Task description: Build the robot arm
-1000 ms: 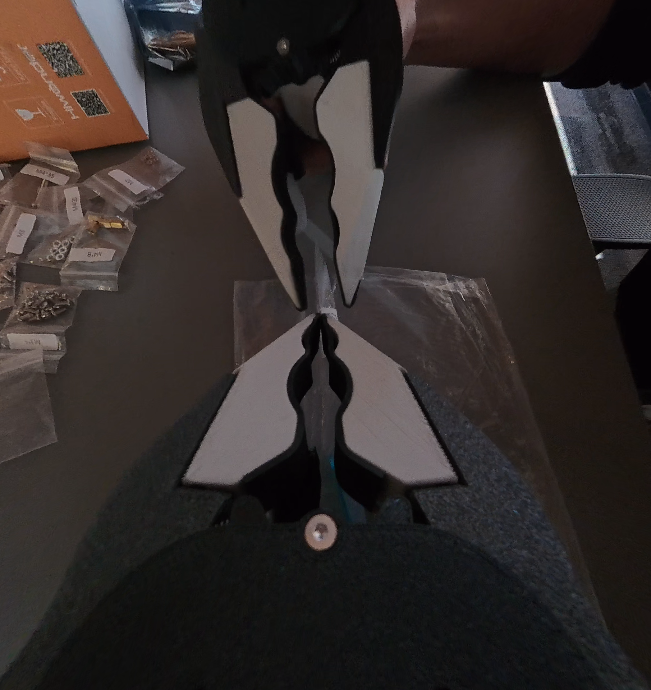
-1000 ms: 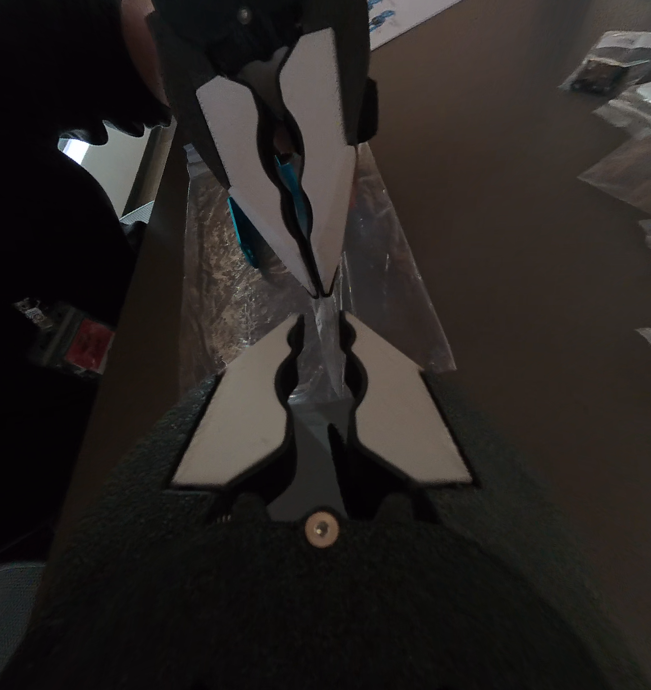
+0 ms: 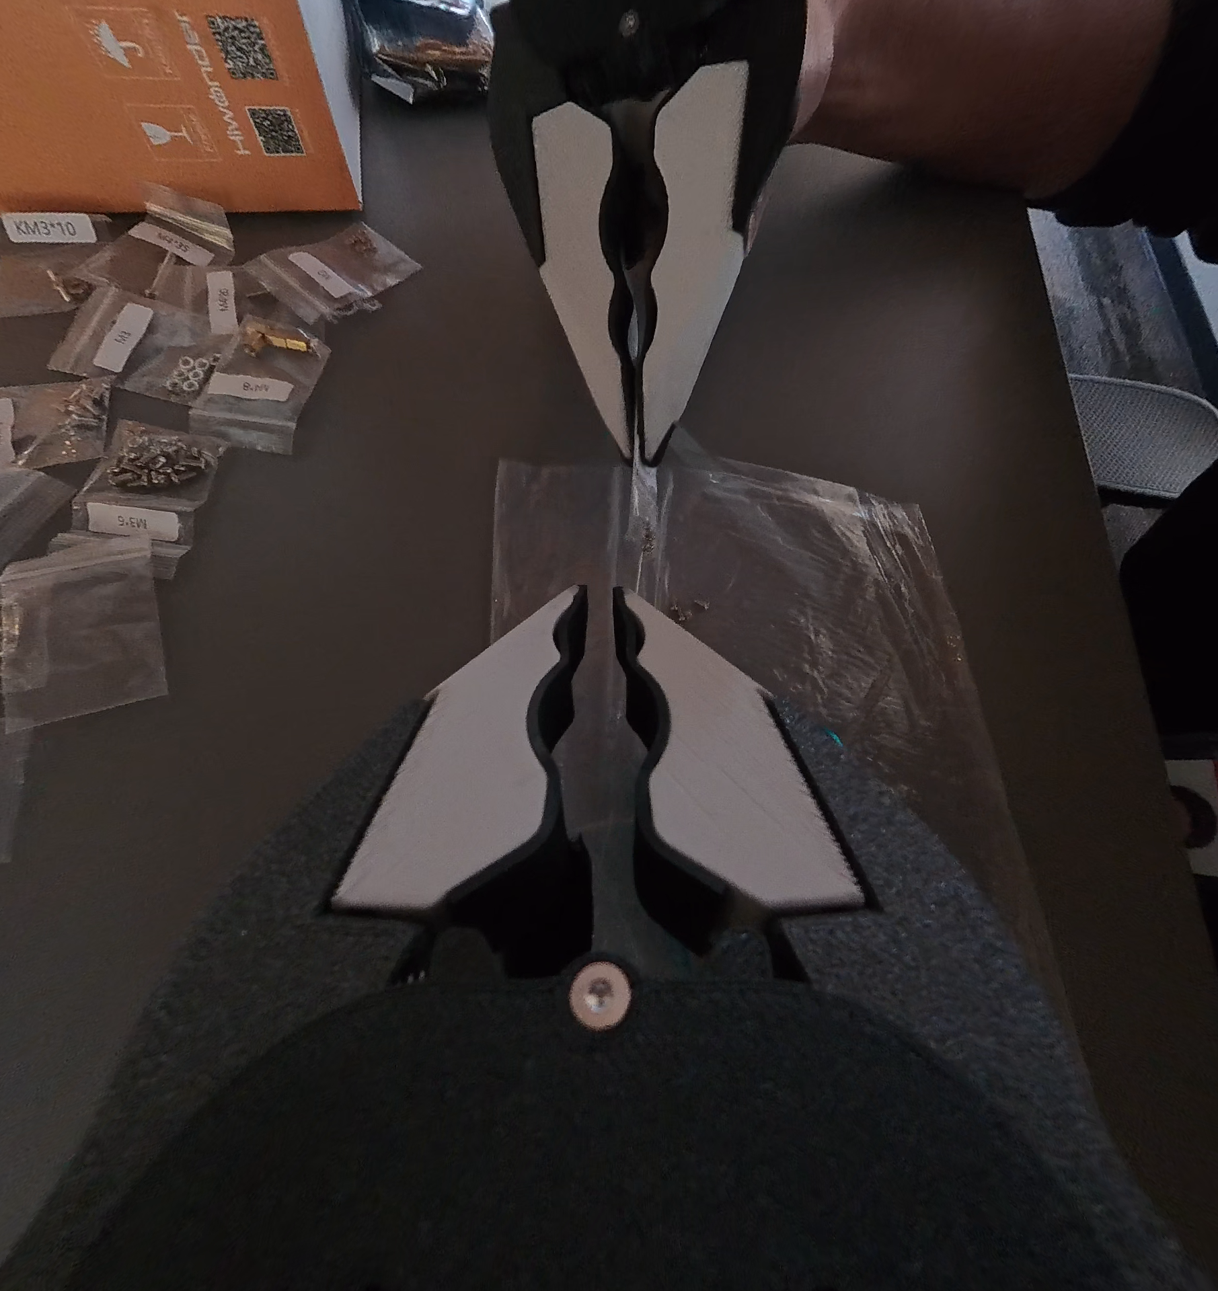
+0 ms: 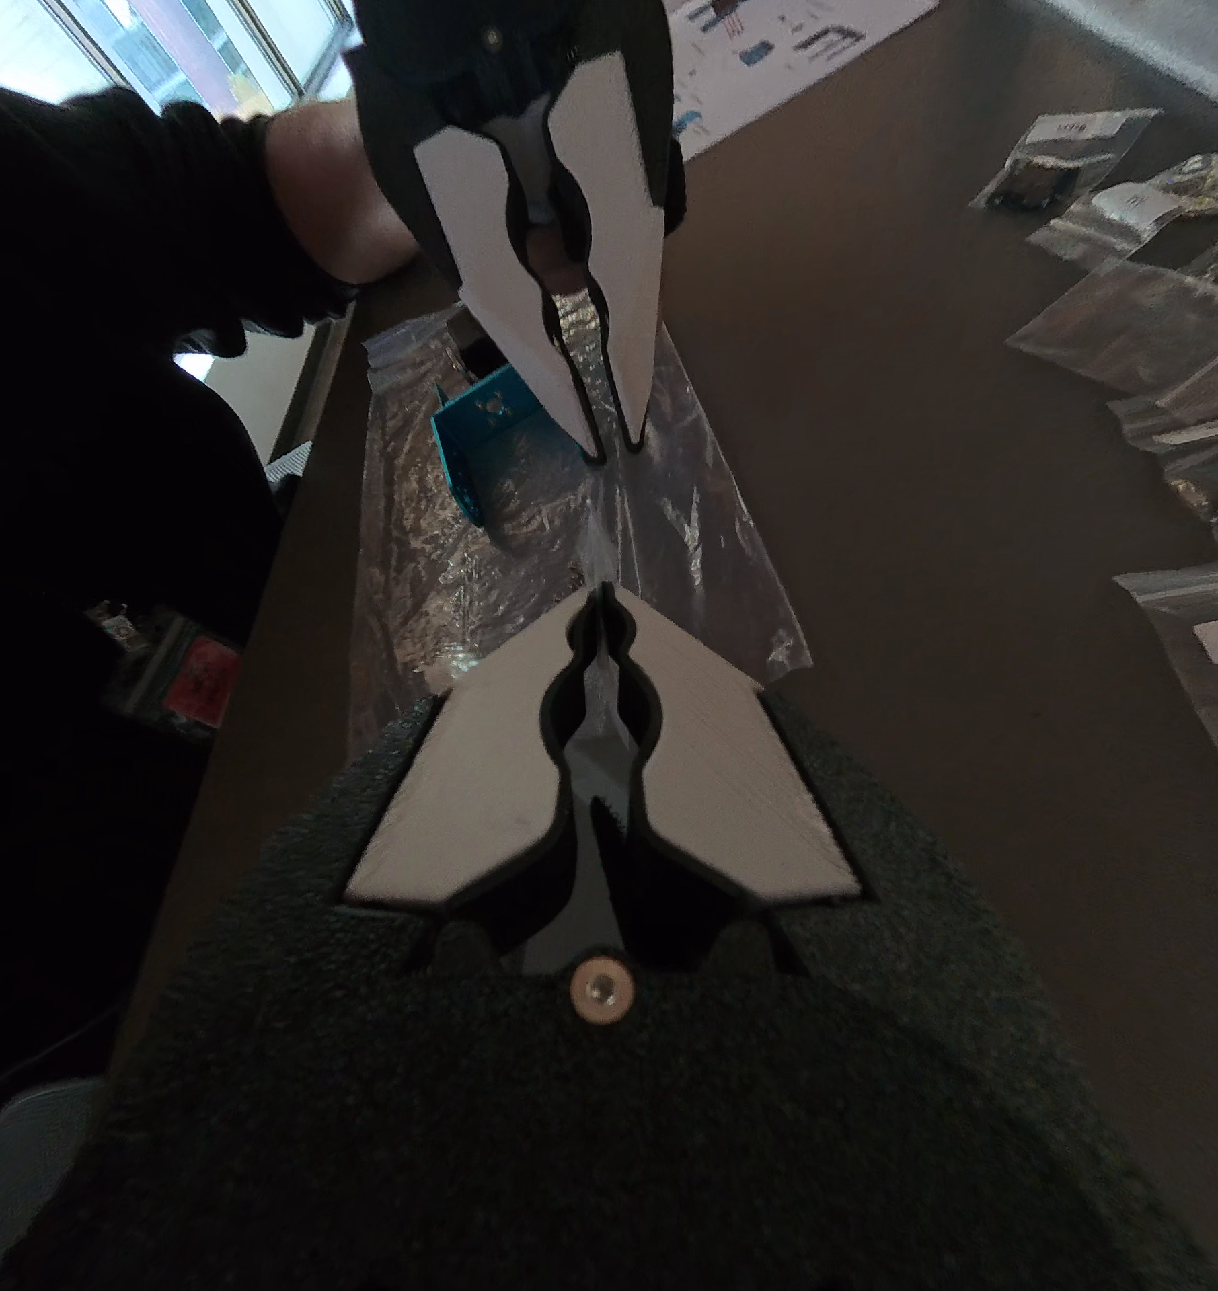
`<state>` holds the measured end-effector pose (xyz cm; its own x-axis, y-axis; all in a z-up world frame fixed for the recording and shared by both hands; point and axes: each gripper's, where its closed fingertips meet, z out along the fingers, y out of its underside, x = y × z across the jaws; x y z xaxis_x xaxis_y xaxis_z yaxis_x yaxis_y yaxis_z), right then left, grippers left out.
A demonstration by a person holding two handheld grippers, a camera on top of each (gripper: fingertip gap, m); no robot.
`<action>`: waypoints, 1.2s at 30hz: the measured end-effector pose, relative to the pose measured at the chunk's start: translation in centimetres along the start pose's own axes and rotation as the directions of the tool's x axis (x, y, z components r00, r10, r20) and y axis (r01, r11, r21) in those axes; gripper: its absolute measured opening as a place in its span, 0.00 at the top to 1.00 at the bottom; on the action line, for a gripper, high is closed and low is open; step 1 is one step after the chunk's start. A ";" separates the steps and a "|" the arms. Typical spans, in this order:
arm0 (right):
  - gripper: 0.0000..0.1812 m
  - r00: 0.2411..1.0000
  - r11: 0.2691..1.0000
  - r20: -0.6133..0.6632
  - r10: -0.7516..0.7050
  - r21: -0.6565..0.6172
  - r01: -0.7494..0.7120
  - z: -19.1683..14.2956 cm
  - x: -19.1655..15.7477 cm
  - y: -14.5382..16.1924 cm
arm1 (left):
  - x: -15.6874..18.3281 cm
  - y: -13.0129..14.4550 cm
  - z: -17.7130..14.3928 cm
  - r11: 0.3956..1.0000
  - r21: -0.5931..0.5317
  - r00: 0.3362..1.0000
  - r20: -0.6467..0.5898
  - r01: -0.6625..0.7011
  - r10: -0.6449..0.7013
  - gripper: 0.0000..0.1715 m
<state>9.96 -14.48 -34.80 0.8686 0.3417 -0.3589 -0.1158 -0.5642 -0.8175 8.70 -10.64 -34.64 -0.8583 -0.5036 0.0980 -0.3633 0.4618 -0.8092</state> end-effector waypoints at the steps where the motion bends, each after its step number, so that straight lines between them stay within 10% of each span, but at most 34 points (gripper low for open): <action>1: 1.00 1.000 1.000 0.008 0.008 0.016 -0.008 -0.2 0.0 -0.2 | 0.0 -0.1 0.0 1.000 0.006 1.000 -0.001 0.004 -0.004 0.96; 36: 1.00 0.998 0.997 0.043 0.048 0.064 -0.051 -0.9 -0.1 -0.6 | 3.7 1.1 0.4 0.999 -0.037 0.985 -0.168 -0.031 0.024 0.99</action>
<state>10.35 -14.87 -33.84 0.8405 0.3459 -0.4171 -0.1908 -0.5315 -0.8253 5.26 -12.29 -35.44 -0.9157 -0.3622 0.1742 -0.3497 0.5042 -0.7897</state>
